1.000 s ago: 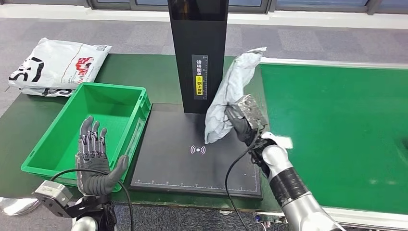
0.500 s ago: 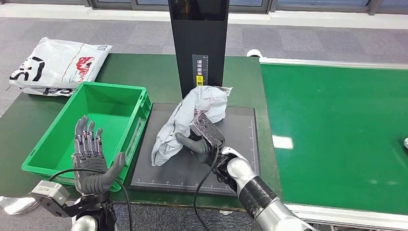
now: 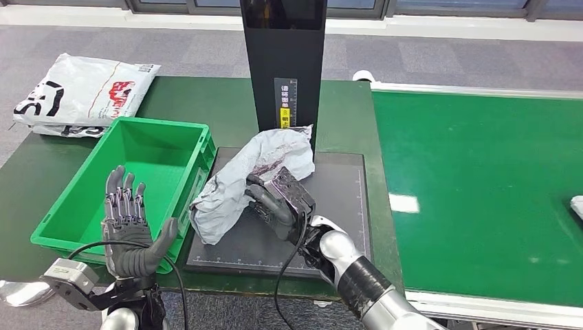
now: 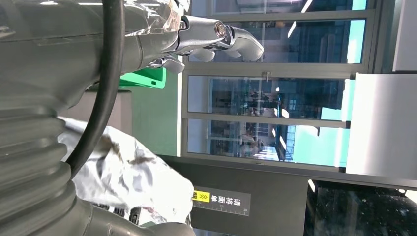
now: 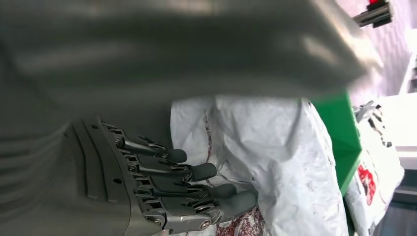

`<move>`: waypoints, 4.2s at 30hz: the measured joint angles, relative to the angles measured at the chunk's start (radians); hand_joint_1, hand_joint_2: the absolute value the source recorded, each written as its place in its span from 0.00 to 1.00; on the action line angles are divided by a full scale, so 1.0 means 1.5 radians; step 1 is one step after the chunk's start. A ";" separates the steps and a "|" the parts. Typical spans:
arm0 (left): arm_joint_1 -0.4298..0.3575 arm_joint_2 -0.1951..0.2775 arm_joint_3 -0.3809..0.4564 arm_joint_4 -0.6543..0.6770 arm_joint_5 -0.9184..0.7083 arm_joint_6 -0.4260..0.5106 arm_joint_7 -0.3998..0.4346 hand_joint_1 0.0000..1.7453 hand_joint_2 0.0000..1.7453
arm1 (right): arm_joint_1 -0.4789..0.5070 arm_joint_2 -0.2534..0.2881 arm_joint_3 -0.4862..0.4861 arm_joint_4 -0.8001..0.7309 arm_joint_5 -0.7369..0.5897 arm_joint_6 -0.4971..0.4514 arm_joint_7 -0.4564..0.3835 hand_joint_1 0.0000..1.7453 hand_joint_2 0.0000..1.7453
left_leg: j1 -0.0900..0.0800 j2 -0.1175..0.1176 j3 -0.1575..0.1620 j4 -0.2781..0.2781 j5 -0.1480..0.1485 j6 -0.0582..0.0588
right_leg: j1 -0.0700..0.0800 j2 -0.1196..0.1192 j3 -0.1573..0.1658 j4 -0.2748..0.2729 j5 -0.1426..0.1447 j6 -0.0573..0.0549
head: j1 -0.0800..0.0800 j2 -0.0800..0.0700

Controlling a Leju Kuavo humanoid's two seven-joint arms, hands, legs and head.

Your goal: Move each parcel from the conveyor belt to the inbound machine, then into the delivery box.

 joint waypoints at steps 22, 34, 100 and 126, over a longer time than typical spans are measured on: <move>0.042 -0.011 0.061 -0.028 -0.005 -0.037 -0.009 0.00 1.00 | 0.332 -0.176 -0.225 -0.677 0.189 -0.152 -0.124 0.00 0.00 | -0.001 -0.002 -0.001 0.000 -0.001 0.000 | -0.001 -0.002 -0.002 -0.001 -0.001 0.001 | 0.000 0.000; 0.030 -0.013 0.061 -0.015 -0.051 -0.013 0.019 0.00 1.00 | 0.536 -0.174 -0.358 -0.834 0.209 -0.195 -0.218 0.00 0.00 | -0.001 0.000 -0.001 0.000 -0.002 0.000 | -0.001 -0.001 -0.002 -0.001 -0.001 0.001 | 0.000 0.000; -0.689 -0.047 -0.327 0.946 -0.883 -0.430 0.143 1.00 1.00 | 0.395 -0.082 -0.407 -0.600 0.138 0.015 -0.163 0.00 1.00 | -0.002 0.000 0.000 0.000 0.006 0.001 | -0.002 -0.001 0.000 -0.001 0.007 0.001 | 0.000 0.000; -0.692 0.062 -0.273 0.653 -0.455 -0.263 0.174 1.00 1.00 | 0.484 -0.093 -0.419 -0.697 0.088 -0.084 -0.191 0.00 1.00 | -0.002 0.000 -0.003 -0.001 0.007 0.000 | -0.002 0.000 -0.004 0.000 0.007 0.001 | 0.000 0.000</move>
